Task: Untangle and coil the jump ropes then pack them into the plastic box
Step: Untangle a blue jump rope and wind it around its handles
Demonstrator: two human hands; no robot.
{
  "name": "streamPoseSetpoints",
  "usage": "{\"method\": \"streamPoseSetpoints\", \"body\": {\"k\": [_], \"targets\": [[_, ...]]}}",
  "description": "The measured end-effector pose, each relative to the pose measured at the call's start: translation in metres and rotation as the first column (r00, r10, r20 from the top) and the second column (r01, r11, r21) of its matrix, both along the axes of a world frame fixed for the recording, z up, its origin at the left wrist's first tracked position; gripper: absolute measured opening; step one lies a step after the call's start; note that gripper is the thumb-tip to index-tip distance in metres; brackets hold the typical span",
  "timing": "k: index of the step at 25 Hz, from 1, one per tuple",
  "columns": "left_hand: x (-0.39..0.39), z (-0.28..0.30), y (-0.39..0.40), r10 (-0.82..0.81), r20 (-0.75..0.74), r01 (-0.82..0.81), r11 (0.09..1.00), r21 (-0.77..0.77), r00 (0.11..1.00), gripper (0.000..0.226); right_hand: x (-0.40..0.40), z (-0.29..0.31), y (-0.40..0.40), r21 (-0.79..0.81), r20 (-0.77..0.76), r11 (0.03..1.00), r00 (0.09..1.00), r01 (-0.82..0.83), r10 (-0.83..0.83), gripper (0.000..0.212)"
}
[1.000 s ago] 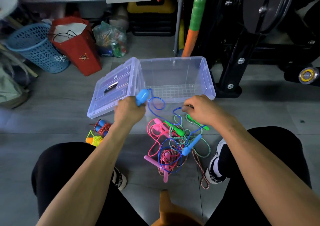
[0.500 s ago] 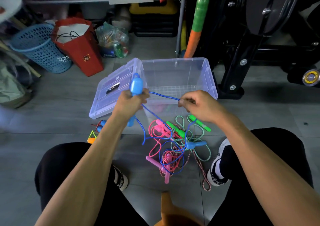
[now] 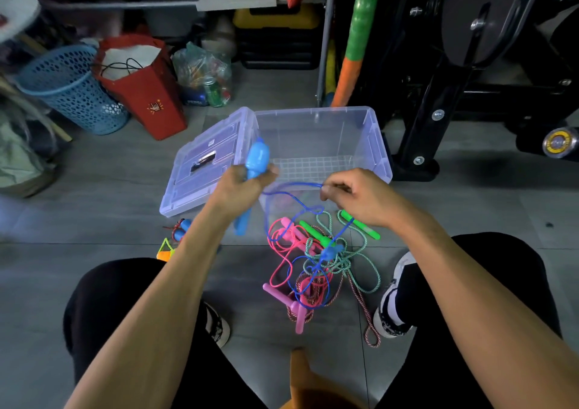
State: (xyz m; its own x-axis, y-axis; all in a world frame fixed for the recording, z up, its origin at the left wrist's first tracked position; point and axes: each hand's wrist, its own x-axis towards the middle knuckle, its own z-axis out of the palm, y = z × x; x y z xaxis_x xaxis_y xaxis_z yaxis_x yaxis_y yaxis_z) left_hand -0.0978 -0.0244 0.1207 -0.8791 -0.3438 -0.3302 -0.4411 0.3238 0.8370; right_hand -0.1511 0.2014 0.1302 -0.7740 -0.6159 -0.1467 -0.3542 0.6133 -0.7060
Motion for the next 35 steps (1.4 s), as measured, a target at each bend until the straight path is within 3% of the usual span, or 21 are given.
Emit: {"method": "streamPoseSetpoints", "body": {"k": [1,3,5,7,8,9,11,12,15,16,18,20,21,23,26,27,29,31,32,33,35], "targets": [[0.003,-0.003,0.008,-0.145,0.022,0.145,0.989,0.037,0.989,0.057,0.003,0.0,-0.004,-0.024,0.002,0.999,0.999,-0.033,0.033,0.022],[0.007,-0.003,0.03,-0.353,-0.013,0.353,0.93,0.101,0.935,0.04,0.009,-0.002,-0.011,-0.067,0.003,0.996,0.998,-0.057,0.057,0.021],[0.001,0.002,0.035,-0.133,-0.151,0.162,0.966,0.2,0.98,0.029,0.008,-0.005,-0.011,-0.121,0.049,0.993,0.999,0.007,-0.001,0.02],[-0.006,0.011,0.014,0.337,-0.202,-0.224,0.872,0.435,0.919,0.024,0.001,-0.007,-0.003,-0.102,0.062,0.993,0.997,0.061,-0.055,0.02],[-0.01,0.014,0.001,0.453,-0.188,-0.324,0.82,0.471,0.871,0.022,-0.001,-0.007,0.001,-0.055,0.034,0.996,0.998,0.063,-0.061,0.02],[-0.012,0.014,-0.01,0.437,-0.184,-0.343,0.855,0.389,0.88,0.018,-0.003,-0.008,0.005,-0.017,0.003,0.998,0.999,0.054,-0.054,0.021],[-0.01,0.011,-0.013,0.13,-0.124,-0.121,0.989,0.083,0.984,0.017,-0.002,-0.005,0.006,-0.033,-0.024,0.999,0.999,0.022,-0.022,0.022],[-0.007,0.008,-0.005,-0.042,-0.051,0.044,0.999,0.024,0.998,0.027,0.0,-0.004,0.004,-0.067,-0.019,0.998,1.0,0.0,-0.002,0.022],[0.002,0.005,0.03,-0.396,-0.014,0.396,0.916,0.061,0.918,0.034,0.007,-0.002,-0.007,-0.131,0.0,0.991,1.0,-0.021,0.021,0.021],[0.003,0.009,0.038,-0.353,-0.081,0.36,0.927,0.103,0.932,0.028,0.007,-0.003,-0.009,-0.144,0.022,0.99,1.0,-0.004,0.007,0.021],[-0.002,0.014,0.033,0.03,-0.184,0.026,0.955,0.296,0.983,0.028,0.005,-0.004,-0.007,-0.149,0.086,0.988,0.996,0.049,-0.037,0.021],[-0.009,0.014,0.012,0.316,-0.198,-0.217,0.89,0.401,0.928,0.027,0.001,-0.003,-0.002,-0.097,0.078,0.993,0.995,0.066,-0.058,0.02],[-0.01,0.014,0.004,0.261,-0.202,-0.195,0.935,0.296,0.944,0.023,-0.001,-0.002,0.0,-0.063,0.037,0.996,0.998,0.059,-0.057,0.02],[-0.006,0.009,0.0,-0.078,-0.106,0.085,0.994,0.07,0.991,0.005,-0.001,-0.001,0.001,-0.038,-0.038,0.999,0.999,0.026,-0.028,0.021],[0.003,0.01,0.026,-0.415,-0.027,0.415,0.9,0.133,0.909,0.012,0.007,0.002,-0.008,-0.082,-0.043,0.996,0.998,-0.044,0.04,0.022],[0.004,0.012,0.035,-0.392,-0.073,0.398,0.909,0.124,0.917,0.022,0.008,0.001,-0.011,-0.103,-0.029,0.994,0.999,-0.03,0.027,0.021],[-0.001,0.015,0.036,-0.059,-0.198,0.104,0.969,0.226,0.978,0.029,0.006,-0.002,-0.012,-0.146,0.023,0.989,0.999,0.037,-0.034,0.019],[-0.008,0.018,0.016,0.331,-0.227,-0.203,0.87,0.449,0.916,0.028,0.003,-0.005,-0.009,-0.107,0.047,0.992,0.997,0.067,-0.062,0.019],[-0.011,0.018,0.006,0.423,-0.206,-0.28,0.825,0.491,0.883,0.026,0.002,-0.006,-0.007,-0.052,0.029,0.997,0.998,0.053,-0.051,0.02],[-0.013,0.015,-0.002,0.405,-0.195,-0.296,0.857,0.421,0.893,0.019,0.001,-0.008,-0.005,0.001,0.004,0.999,0.999,0.032,-0.032,0.022],[-0.01,0.011,-0.002,0.133,-0.152,-0.111,0.983,0.145,0.979,0.01,0.001,-0.007,-0.005,0.009,-0.029,1.0,1.0,0.001,-0.001,0.023]]}}
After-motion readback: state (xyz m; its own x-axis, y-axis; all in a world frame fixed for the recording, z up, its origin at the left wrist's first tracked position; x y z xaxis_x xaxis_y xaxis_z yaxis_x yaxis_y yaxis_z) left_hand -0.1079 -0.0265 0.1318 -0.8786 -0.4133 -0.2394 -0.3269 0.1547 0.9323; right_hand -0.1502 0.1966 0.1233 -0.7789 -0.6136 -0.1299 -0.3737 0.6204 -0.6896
